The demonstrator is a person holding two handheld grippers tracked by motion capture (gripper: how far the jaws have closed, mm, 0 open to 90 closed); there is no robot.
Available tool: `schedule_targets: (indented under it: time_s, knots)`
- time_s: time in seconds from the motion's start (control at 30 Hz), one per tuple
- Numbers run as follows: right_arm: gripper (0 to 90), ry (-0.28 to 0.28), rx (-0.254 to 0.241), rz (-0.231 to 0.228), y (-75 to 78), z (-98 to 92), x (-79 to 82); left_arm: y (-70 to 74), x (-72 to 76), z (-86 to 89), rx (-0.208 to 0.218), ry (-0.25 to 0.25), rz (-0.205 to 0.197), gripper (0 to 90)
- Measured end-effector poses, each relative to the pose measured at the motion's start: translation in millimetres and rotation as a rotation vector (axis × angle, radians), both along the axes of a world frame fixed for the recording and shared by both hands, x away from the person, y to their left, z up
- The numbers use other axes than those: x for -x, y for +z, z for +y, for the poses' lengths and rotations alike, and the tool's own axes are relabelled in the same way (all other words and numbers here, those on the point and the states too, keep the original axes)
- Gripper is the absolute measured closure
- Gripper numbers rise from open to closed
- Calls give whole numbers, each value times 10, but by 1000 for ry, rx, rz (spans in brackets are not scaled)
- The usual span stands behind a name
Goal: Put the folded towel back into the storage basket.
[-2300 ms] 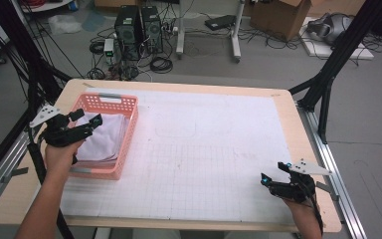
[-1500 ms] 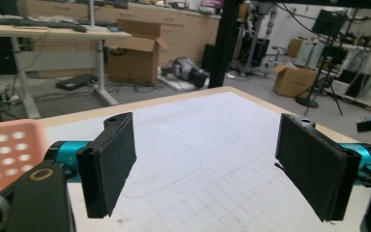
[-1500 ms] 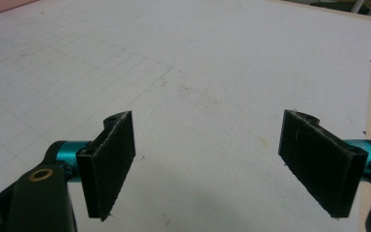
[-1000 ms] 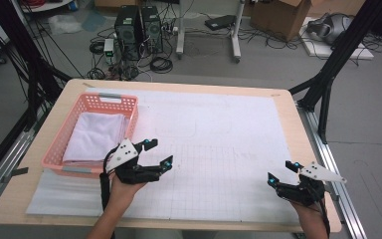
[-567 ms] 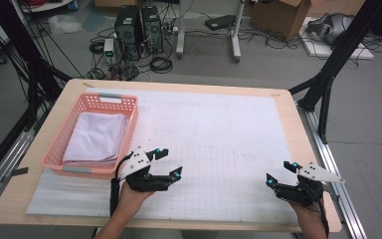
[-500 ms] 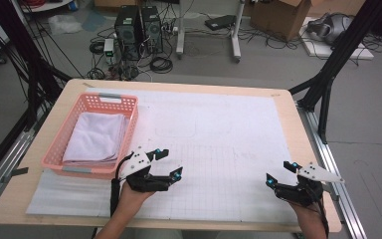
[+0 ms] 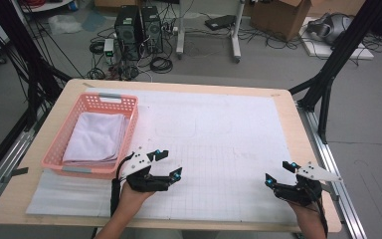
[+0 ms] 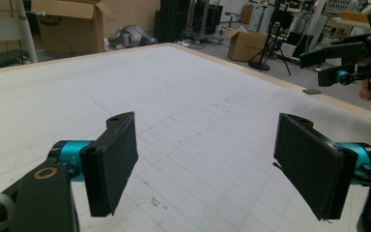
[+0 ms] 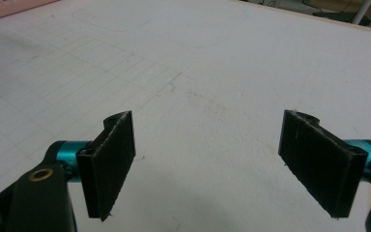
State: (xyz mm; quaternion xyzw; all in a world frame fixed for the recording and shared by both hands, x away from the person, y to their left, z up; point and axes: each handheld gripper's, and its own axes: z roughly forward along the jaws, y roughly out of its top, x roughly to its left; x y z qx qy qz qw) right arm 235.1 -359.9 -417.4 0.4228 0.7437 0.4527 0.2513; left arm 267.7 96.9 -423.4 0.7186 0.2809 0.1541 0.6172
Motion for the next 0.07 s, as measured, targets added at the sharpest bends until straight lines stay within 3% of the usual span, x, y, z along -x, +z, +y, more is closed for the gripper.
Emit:
schedule_targets:
  time_s: [0.07]
  knots:
    - [196, 2, 0, -2, -2, -8, -4, -5, -2, 2, 2, 3, 2, 238]
